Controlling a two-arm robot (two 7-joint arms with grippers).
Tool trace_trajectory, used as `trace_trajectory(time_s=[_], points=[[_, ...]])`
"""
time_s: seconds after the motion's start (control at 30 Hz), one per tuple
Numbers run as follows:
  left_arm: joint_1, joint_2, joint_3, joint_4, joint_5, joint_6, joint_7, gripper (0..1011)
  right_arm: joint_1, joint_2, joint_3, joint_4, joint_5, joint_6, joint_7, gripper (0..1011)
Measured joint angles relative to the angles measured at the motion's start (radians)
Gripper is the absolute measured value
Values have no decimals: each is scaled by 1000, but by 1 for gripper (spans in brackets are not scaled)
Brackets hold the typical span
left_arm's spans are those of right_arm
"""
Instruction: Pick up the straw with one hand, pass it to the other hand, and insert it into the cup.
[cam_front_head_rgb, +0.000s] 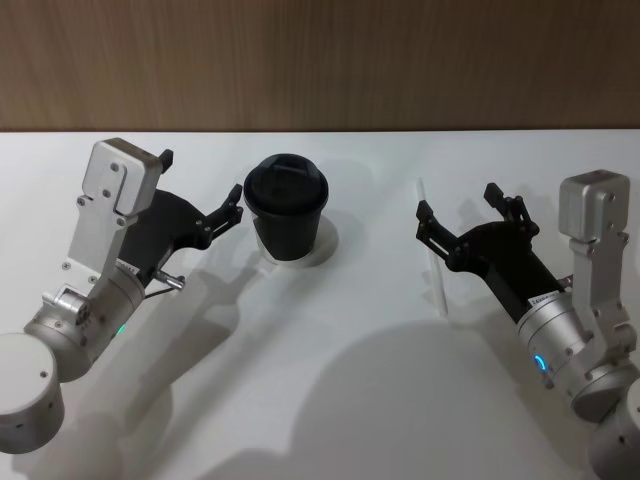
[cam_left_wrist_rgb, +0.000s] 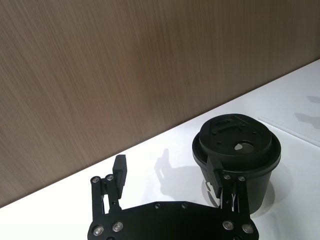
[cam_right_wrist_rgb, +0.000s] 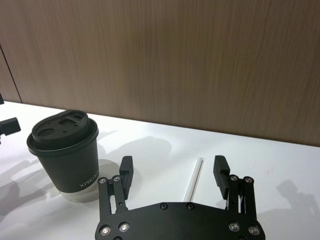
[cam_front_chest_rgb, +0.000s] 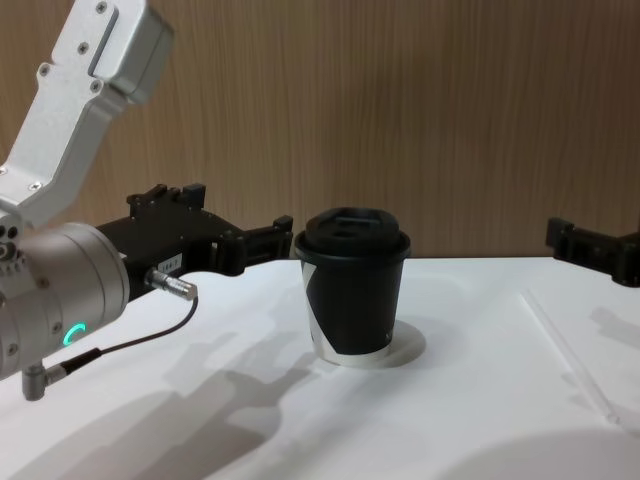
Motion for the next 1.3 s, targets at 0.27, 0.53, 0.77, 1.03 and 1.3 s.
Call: trace_trajectory(time_s=[0.27, 0.53, 0.77, 1.03, 1.3], points=[[0, 0, 0, 0, 0, 0, 0, 1001, 0, 0, 0, 0, 0, 0, 0, 1001], [0, 0, 0, 0, 0, 0, 0, 1000, 0, 0, 0, 0, 0, 0, 0, 1001], [0, 0, 0, 0, 0, 0, 0, 1001, 0, 0, 0, 0, 0, 0, 0, 1001], [0, 0, 0, 0, 0, 0, 0, 1001, 0, 0, 0, 0, 0, 0, 0, 1001], [0, 0, 0, 0, 0, 0, 0, 1001, 0, 0, 0, 0, 0, 0, 0, 1001]])
